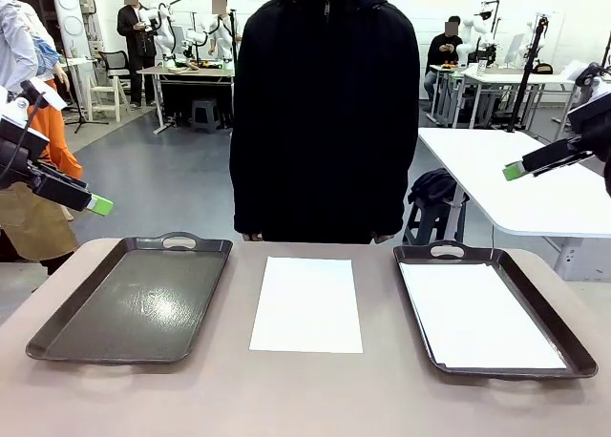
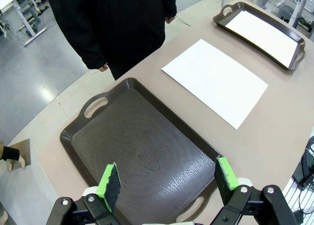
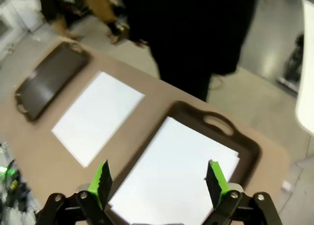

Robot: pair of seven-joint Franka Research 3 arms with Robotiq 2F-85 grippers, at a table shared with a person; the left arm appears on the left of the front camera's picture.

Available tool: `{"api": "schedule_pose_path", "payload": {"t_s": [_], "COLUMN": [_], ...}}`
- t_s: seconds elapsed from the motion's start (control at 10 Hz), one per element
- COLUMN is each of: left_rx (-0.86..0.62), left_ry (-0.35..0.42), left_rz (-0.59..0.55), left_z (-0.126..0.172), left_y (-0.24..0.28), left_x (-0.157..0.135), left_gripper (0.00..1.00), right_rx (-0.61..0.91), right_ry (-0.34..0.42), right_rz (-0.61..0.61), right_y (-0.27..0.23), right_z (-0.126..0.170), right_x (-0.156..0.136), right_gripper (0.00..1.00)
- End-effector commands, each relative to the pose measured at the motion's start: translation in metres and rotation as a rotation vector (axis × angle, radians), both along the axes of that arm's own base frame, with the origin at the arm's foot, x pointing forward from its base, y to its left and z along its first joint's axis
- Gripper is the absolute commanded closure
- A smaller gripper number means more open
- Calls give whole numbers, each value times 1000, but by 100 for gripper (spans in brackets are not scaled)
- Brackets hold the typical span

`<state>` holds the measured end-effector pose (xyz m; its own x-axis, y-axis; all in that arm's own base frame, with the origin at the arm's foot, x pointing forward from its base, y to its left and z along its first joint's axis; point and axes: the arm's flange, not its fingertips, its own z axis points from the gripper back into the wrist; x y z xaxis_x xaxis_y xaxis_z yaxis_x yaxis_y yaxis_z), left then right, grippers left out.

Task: Sort the A4 documents.
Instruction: Receive the A4 Paper.

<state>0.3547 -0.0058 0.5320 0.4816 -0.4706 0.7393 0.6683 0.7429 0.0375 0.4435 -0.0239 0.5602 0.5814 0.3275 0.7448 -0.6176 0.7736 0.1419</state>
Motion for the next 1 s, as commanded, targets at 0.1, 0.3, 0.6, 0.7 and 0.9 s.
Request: {"api": "schedule_pose_path", "payload": {"t_s": [0.1,0.3,0.6,0.7,0.9], "left_rx": [-5,-5,-5,-5,-5], "left_ry": [0,0,0,0,0], "left_rz": [-2,-2,-2,-2,-2], "left_z": [-1,-1,-1,-1,-1], "left_y": [1,1,1,1,1], "left_x": [1,1,1,1,1], "left_gripper": [0,0,0,0,0], "right_rx": [65,50,31,35,40], "right_ry": [23,24,52,54,54], "right_rz": [267,327,368,372,347], "right_y": [-2,10,18,19,16], "right_z": [-6,-8,-18,-18,-18], "right_x": [-20,-23,-24,-24,-23], "right_gripper": [0,0,0,0,0]}}
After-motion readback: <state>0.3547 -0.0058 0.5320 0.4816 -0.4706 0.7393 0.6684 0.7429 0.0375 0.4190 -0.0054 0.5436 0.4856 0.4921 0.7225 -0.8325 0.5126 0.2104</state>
